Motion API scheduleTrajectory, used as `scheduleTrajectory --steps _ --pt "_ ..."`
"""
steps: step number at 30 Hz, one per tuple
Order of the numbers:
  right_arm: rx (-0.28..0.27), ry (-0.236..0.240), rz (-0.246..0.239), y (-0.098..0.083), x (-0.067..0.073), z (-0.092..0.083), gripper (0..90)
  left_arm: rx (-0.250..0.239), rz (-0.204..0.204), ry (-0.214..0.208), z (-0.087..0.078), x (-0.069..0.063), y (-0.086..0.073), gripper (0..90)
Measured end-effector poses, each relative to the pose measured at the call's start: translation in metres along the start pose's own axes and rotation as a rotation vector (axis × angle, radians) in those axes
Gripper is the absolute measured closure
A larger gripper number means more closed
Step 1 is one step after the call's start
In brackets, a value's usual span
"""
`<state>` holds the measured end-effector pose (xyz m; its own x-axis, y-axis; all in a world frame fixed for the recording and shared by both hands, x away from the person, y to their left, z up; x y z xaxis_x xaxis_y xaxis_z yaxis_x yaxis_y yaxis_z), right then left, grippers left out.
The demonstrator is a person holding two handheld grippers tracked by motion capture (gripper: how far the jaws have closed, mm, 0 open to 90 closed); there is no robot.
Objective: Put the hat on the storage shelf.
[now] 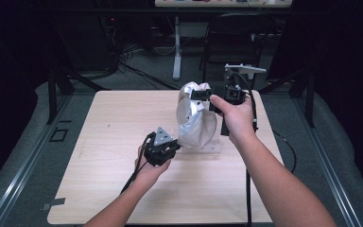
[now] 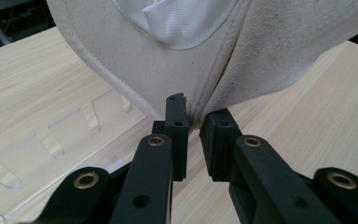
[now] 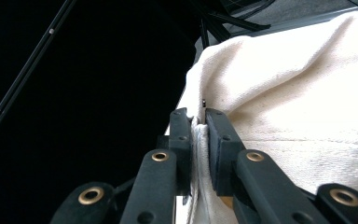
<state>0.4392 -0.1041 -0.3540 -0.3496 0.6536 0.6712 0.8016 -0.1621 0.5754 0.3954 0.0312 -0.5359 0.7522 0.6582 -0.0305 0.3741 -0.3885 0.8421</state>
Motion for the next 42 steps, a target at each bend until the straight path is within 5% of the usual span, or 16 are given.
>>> scheduleTrajectory --steps 4,15,22,31,37,42 --pt "0.005 0.001 -0.010 -0.002 0.003 0.001 81.5 0.002 0.010 -0.024 0.004 -0.002 0.000 82.0" --pt "0.021 0.002 -0.006 -0.006 0.002 0.005 81.5 0.027 0.008 0.039 0.003 -0.003 -0.006 83.5" --pt "0.033 -0.004 -0.003 -0.007 -0.001 0.009 81.5 0.019 -0.049 0.064 0.000 -0.001 -0.012 84.5" --pt "0.068 -0.022 0.002 -0.015 -0.009 0.019 81.4 0.058 -0.135 0.046 0.006 0.004 -0.024 84.8" --pt "0.082 -0.044 0.007 -0.021 -0.016 0.028 81.4 0.110 -0.145 0.049 0.014 0.005 -0.034 85.0" --pt "0.094 -0.063 0.005 -0.028 -0.024 0.034 81.4 0.092 -0.156 0.041 0.016 0.005 -0.040 84.8"
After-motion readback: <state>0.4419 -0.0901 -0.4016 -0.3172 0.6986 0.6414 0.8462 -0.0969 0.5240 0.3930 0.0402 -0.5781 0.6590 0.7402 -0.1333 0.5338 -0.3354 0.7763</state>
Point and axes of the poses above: each handheld gripper's, and its own axes: z roughly forward along the jaws, y roughly out of its top, x roughly to its left, the point moved 7 cm from there along z, roughly forward along the jaws, and after that the axes turned 3 degrees about -y, right-handed, at the moved point
